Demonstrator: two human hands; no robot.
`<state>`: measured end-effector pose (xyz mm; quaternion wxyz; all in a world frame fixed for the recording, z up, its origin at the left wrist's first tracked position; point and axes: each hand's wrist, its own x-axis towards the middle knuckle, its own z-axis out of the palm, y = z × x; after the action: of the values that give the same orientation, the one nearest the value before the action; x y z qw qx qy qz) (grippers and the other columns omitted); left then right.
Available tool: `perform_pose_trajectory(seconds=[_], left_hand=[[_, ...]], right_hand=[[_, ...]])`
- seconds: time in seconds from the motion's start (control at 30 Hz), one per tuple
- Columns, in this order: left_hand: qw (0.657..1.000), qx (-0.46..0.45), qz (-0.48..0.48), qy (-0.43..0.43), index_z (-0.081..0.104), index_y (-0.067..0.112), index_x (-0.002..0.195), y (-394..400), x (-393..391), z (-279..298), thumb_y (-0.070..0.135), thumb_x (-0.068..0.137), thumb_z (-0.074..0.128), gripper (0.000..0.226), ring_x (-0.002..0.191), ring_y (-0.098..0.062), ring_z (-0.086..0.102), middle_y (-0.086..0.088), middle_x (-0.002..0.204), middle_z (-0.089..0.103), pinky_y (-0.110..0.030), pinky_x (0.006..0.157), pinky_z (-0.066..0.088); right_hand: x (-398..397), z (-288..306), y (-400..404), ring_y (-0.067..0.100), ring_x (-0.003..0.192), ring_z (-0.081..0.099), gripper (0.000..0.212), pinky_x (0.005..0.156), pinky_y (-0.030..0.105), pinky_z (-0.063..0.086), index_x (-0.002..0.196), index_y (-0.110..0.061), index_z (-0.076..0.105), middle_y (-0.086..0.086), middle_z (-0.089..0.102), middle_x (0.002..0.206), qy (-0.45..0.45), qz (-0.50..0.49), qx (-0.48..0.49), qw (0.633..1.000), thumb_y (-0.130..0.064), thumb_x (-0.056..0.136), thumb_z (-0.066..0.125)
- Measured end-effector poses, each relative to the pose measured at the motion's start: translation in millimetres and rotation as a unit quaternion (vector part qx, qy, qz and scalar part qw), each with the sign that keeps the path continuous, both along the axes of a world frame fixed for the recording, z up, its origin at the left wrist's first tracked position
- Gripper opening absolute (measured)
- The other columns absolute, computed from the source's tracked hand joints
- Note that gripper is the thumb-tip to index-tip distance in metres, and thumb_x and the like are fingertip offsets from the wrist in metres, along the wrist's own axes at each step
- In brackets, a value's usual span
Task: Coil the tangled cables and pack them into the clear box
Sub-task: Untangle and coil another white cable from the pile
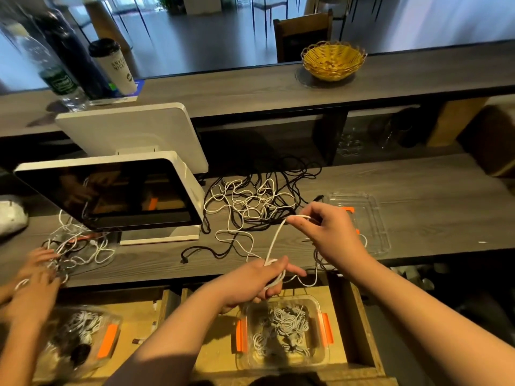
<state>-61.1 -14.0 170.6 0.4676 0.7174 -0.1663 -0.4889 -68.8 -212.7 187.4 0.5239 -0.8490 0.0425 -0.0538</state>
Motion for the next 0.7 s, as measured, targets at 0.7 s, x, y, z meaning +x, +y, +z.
perform_pose_trajectory(seconds=[0.7], left_hand=[[0.766,-0.278,0.531,0.233,0.064,0.020,0.125,-5.1,-8.6,-2.1,0.051,0.106,0.028,0.051,0.095,-0.025,0.070,-0.013,0.098,0.075,-0.038,0.086,0.053]], right_hand=[[-57.1,-25.0,29.7,0.005,0.047,0.045,0.014,0.046,0.021,0.040,0.089,-0.011,0.067,-0.011,0.053,0.055,0.176,0.062,0.156,0.970,-0.022,0.096,0.063]])
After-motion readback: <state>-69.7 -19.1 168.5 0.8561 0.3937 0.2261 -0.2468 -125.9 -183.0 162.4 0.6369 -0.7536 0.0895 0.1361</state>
